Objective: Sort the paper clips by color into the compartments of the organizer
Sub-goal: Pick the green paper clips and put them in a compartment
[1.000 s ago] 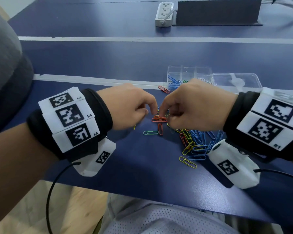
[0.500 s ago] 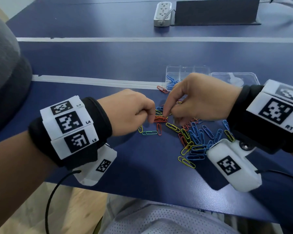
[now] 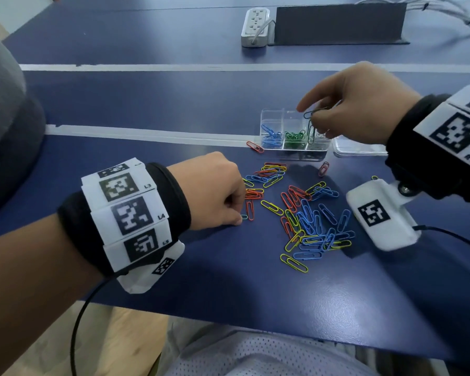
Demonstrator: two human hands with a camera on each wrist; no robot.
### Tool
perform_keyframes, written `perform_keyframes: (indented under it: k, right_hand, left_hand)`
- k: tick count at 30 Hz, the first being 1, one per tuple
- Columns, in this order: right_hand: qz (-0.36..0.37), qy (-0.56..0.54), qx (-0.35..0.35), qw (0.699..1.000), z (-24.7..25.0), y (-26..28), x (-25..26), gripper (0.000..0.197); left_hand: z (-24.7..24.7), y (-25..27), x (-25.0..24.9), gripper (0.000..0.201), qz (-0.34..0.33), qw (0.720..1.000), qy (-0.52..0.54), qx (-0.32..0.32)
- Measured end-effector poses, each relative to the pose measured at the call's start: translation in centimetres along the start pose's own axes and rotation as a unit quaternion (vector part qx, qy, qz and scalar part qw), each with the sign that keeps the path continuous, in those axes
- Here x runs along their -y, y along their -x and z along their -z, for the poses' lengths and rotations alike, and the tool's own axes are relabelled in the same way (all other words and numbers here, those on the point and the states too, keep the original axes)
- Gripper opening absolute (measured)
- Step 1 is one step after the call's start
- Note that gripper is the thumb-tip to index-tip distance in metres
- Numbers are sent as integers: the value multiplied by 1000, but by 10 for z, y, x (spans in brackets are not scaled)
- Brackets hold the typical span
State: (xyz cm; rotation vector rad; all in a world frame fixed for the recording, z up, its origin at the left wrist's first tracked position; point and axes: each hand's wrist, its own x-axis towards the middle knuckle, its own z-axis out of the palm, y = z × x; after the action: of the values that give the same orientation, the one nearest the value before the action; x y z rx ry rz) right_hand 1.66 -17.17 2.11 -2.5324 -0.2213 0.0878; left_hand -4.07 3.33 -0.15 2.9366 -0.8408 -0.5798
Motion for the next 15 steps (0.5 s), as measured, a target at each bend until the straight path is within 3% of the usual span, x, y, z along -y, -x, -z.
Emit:
perform_keyframes:
  k: [7,15]
  right_hand:
    - [16,15,-25,999,-7,-12,-4,26]
    - [25,90,-13,996,-17,-18,0,26]
  left_hand:
    - [12,1,-5,10,31,999,36,-20]
    - [44,-42,-8,11,71,983,106,-134]
